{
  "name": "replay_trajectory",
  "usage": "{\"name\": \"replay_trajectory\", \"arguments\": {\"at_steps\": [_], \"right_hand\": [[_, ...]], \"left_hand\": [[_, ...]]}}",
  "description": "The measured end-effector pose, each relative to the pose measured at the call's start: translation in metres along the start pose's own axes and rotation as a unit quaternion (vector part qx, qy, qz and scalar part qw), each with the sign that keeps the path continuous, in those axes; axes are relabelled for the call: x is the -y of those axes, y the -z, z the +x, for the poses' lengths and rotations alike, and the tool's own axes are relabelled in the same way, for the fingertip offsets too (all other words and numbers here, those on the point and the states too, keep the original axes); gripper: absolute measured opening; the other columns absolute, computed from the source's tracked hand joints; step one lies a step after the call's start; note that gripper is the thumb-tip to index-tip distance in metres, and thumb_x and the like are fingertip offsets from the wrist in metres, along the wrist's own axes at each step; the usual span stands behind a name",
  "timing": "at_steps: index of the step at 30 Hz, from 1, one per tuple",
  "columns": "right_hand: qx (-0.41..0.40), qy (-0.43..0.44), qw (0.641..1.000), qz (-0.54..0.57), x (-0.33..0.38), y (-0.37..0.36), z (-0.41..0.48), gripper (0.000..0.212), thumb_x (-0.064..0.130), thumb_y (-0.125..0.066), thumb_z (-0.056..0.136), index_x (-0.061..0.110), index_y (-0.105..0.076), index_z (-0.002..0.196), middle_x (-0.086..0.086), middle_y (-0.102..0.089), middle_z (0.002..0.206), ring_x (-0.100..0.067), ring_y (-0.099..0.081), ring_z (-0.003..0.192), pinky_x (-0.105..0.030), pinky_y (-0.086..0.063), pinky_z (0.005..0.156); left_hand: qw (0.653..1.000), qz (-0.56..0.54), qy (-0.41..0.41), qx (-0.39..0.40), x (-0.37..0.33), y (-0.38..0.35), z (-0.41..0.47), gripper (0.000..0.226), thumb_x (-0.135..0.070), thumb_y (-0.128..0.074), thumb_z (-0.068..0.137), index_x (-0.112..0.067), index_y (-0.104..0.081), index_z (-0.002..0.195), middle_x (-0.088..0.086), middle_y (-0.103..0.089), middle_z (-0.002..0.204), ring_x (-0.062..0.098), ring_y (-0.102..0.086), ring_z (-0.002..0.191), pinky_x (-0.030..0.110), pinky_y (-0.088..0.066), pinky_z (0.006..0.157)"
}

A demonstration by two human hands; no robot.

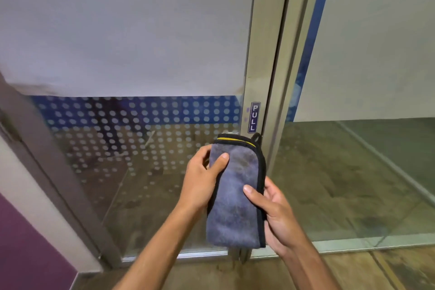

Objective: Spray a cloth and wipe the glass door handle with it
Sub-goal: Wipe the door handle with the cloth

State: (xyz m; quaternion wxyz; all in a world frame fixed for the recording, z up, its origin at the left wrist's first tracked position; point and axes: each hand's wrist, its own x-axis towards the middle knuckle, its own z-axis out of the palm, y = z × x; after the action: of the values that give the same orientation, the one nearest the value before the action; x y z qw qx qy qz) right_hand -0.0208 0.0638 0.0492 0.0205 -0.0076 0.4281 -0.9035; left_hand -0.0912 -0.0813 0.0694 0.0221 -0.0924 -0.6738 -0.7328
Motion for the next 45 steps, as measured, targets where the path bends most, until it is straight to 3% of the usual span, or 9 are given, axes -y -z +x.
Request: {"name": "replay_trajectory", "arguments": {"at_steps": [4,9,13,21,25,30,36,42,45], "right_hand": [[-0.009,0.02,1.0,-0.006,0.023,0.015,0.043,0.04,0.001,-0.07,0.085,0.006,-0.066,0.125,-0.022,-0.07,0.127,-0.036,-0.07,0.114,-0.044,-0.061,0.089],[-0.035,0.045,0.998,-0.037,0.055,0.035,0.088,0.043,-0.003,-0.072,0.085,0.006,-0.063,0.126,-0.018,-0.074,0.121,-0.031,-0.074,0.107,-0.04,-0.063,0.08],[-0.068,0.086,0.993,-0.041,0.079,0.051,0.116,0.043,0.0,-0.069,0.079,0.009,-0.065,0.121,-0.01,-0.077,0.111,-0.022,-0.076,0.097,-0.032,-0.063,0.074],[-0.173,0.225,0.942,-0.179,0.101,0.076,0.162,0.041,-0.013,-0.062,0.09,0.018,-0.058,0.117,0.007,-0.078,0.092,-0.007,-0.073,0.087,-0.024,-0.059,0.076],[-0.263,0.283,0.859,-0.337,0.096,0.083,0.184,0.034,0.02,-0.073,0.083,0.021,-0.053,0.11,-0.004,-0.074,0.096,-0.022,-0.073,0.091,-0.051,-0.059,0.087],[-0.343,0.384,0.718,-0.469,0.087,0.068,0.211,0.044,0.025,-0.07,0.092,0.013,-0.045,0.126,-0.005,-0.07,0.095,-0.031,-0.072,0.084,-0.049,-0.061,0.072],[-0.316,0.501,0.436,-0.677,0.066,0.069,0.274,0.044,0.006,-0.063,0.088,-0.001,-0.058,0.131,-0.023,-0.073,0.119,-0.035,-0.073,0.105,-0.04,-0.062,0.073],[-0.264,0.414,0.408,-0.77,0.034,0.082,0.312,0.073,0.004,-0.066,0.092,0.012,-0.036,0.157,-0.016,-0.04,0.16,-0.03,-0.041,0.147,-0.041,-0.059,0.094],[-0.266,0.407,0.391,-0.781,0.025,0.085,0.314,0.057,0.003,-0.049,0.103,0.014,-0.036,0.157,-0.015,-0.039,0.161,-0.033,-0.038,0.149,-0.046,-0.054,0.102]], "left_hand": [[0.979,0.162,-0.106,-0.056,0.004,-0.018,0.048,0.038,-0.027,-0.071,0.096,-0.024,-0.062,0.133,-0.013,-0.069,0.127,-0.001,-0.064,0.116,0.034,-0.052,0.106],[0.905,0.328,-0.239,-0.13,-0.002,-0.025,0.111,0.06,-0.038,-0.055,0.103,-0.015,-0.038,0.156,0.004,-0.036,0.164,0.018,-0.034,0.151,0.045,-0.032,0.124],[0.801,0.452,-0.339,-0.198,-0.013,-0.02,0.162,0.073,-0.039,-0.049,0.104,-0.008,-0.018,0.163,0.013,-0.011,0.172,0.027,-0.004,0.161,0.053,-0.007,0.13],[0.685,0.558,-0.395,-0.251,0.0,-0.016,0.227,0.07,-0.045,-0.045,0.107,-0.011,-0.018,0.162,0.03,-0.015,0.166,0.037,-0.002,0.157,0.067,-0.005,0.125],[0.675,0.56,-0.407,-0.256,0.016,-0.014,0.247,0.07,-0.046,-0.043,0.108,-0.014,-0.012,0.161,0.031,-0.019,0.165,0.034,0.0,0.155,0.067,-0.005,0.124],[0.684,0.562,-0.392,-0.25,0.027,-0.008,0.268,0.07,-0.048,-0.039,0.108,-0.017,-0.006,0.162,0.03,-0.016,0.166,0.028,0.01,0.155,0.063,0.001,0.125],[0.698,0.556,-0.382,-0.239,0.031,-0.003,0.283,0.071,-0.048,-0.041,0.108,-0.015,-0.011,0.162,0.031,-0.016,0.166,0.036,0.001,0.155,0.066,-0.001,0.124],[0.685,0.572,-0.381,-0.241,0.042,0.006,0.296,0.064,-0.041,-0.043,0.108,-0.011,-0.023,0.161,0.032,-0.02,0.165,0.048,-0.016,0.154,0.067,-0.005,0.124],[0.682,0.579,-0.379,-0.237,0.049,0.011,0.302,0.062,-0.038,-0.042,0.109,-0.011,-0.023,0.161,0.032,-0.019,0.165,0.047,-0.014,0.155,0.069,-0.007,0.123]]}}
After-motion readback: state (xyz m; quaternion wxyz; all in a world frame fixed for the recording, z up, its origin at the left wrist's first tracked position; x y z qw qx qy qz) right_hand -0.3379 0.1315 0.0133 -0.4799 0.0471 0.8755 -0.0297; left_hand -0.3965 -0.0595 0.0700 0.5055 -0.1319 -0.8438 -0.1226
